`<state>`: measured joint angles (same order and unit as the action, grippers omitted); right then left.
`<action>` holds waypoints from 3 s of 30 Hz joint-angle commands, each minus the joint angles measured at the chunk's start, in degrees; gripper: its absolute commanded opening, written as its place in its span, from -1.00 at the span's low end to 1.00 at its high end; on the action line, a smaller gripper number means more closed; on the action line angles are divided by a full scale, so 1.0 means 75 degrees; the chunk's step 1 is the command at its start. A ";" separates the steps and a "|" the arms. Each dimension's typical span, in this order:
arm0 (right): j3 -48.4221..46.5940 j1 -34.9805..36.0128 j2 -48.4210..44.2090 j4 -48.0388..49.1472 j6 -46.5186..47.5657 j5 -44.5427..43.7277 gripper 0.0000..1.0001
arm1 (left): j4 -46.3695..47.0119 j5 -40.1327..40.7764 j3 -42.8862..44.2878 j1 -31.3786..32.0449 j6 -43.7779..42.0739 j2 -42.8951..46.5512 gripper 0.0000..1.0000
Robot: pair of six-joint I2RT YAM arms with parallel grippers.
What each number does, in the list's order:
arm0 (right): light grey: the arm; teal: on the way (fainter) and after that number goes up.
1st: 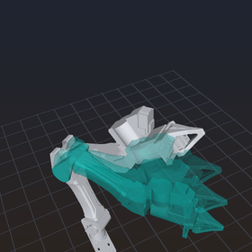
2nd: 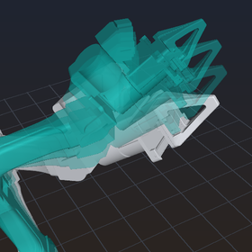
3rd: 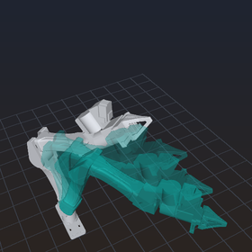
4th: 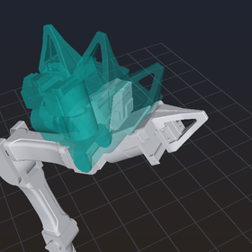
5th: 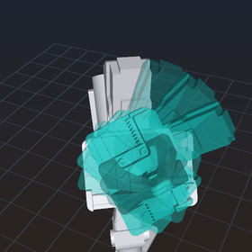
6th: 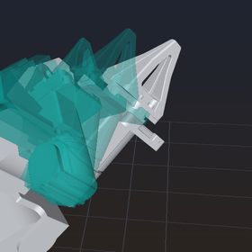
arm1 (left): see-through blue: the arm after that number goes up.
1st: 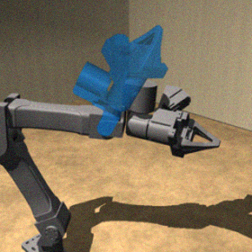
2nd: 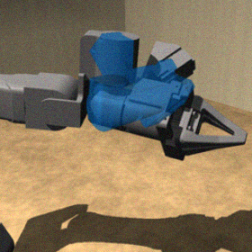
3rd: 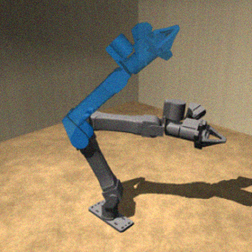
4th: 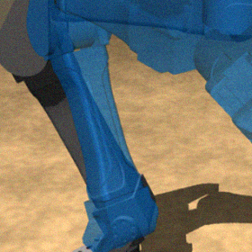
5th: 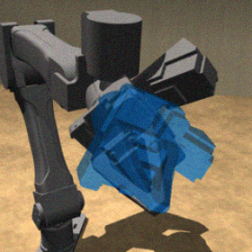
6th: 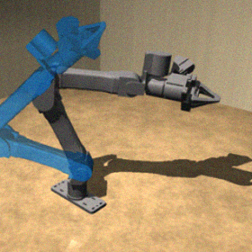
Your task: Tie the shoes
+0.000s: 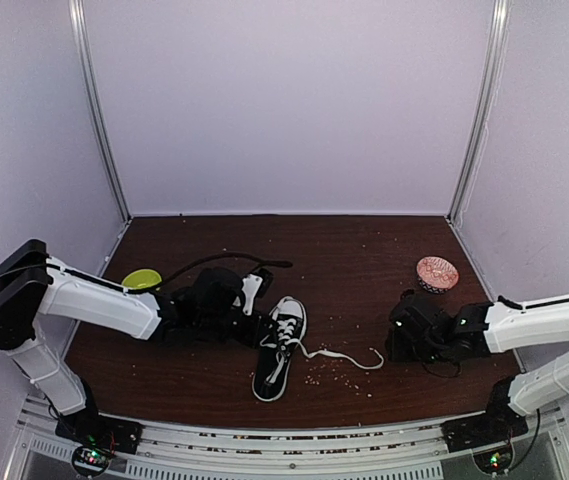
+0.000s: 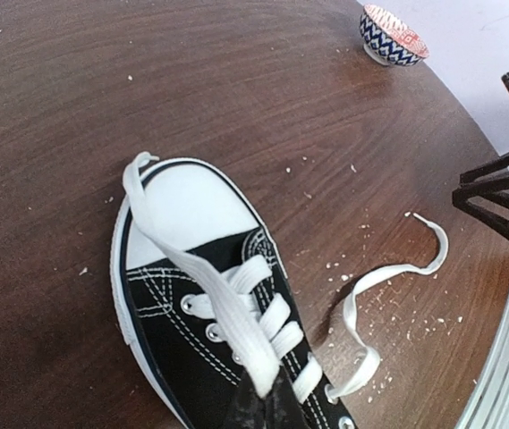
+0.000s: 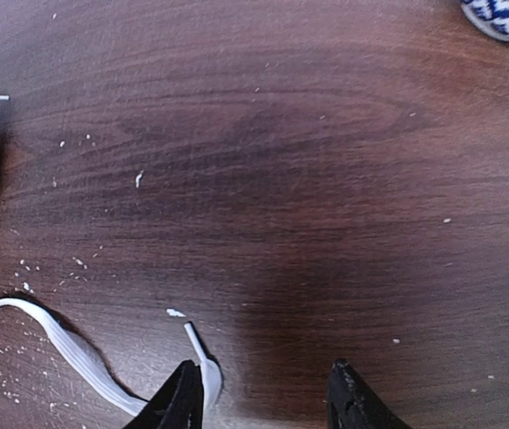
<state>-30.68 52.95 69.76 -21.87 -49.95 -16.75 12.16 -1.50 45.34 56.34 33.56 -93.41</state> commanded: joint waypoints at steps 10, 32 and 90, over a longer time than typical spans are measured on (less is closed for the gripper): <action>-0.0416 0.0204 0.1149 0.0626 -0.0224 0.0592 -0.16 | -0.0303 -0.0116 0.0224 -0.0023 -0.0373 0.0323 -1.00; -0.1276 0.0595 -0.0155 -0.0713 0.0007 -0.1040 -1.00 | -0.0558 -0.0758 0.0266 -0.0023 -0.0487 0.0445 -1.00; -0.6925 -0.0362 0.2211 0.1214 0.2842 0.1351 -1.00 | -0.0028 -0.5179 0.2066 -0.1191 -0.2141 -0.1454 -0.48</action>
<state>-80.64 50.41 85.65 -14.11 -28.67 -7.81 11.90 -40.07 58.30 47.92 19.46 -103.13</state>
